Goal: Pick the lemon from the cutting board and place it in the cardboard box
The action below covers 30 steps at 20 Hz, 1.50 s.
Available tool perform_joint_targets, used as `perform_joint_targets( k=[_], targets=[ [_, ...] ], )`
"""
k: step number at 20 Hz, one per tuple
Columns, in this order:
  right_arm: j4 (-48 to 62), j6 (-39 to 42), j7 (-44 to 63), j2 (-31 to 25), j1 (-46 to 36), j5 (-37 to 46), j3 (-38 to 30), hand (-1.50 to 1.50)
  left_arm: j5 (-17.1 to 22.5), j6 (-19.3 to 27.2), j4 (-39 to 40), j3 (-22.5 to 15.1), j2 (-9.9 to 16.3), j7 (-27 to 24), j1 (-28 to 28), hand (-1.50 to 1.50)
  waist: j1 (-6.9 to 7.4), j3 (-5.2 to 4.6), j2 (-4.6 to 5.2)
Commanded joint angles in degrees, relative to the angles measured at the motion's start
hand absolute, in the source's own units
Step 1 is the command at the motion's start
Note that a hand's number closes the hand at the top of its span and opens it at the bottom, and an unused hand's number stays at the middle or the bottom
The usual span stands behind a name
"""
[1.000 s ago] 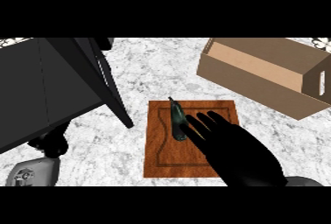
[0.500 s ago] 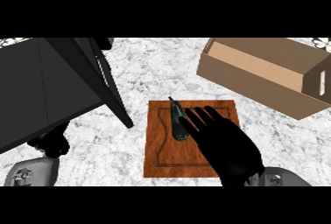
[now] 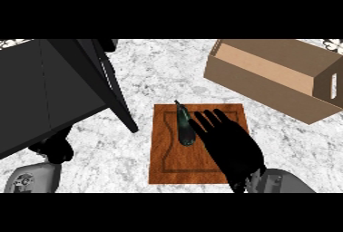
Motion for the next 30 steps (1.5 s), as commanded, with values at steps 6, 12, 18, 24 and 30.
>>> perform_joint_targets(
  k=[6, 12, 18, 24, 30],
  targets=[
    [9.5, -6.1, -11.0, 1.0, 2.6, 6.0, -1.7, -1.50, -0.2, 3.3, 3.5, 0.1, -0.1, 1.0, -4.4, 0.00, -0.24, 0.27, 0.18],
    [9.3, -4.4, -8.7, 3.8, 5.0, 11.7, -1.1, -1.50, 1.5, 1.7, 3.0, 0.5, 1.7, 2.4, -4.4, 0.00, -0.33, 0.26, 0.11],
    [13.2, -3.7, -13.7, 5.6, 3.1, 12.9, -6.5, -1.50, -0.2, 3.5, 4.3, -0.8, 1.8, -1.9, -2.3, 0.00, -0.26, 0.25, 0.12],
    [19.6, -11.1, -25.4, 2.3, 2.8, 15.2, -5.4, 1.50, 2.8, 1.0, -0.9, -0.8, 2.3, 3.5, -2.6, 0.00, 0.02, 0.29, 0.13],
    [20.1, -19.4, -27.9, 5.8, 3.1, 20.4, -3.5, 1.50, 3.2, 1.0, 2.5, 0.5, 3.8, 1.4, -4.3, 0.00, -0.23, 0.27, 0.10]
  ],
)
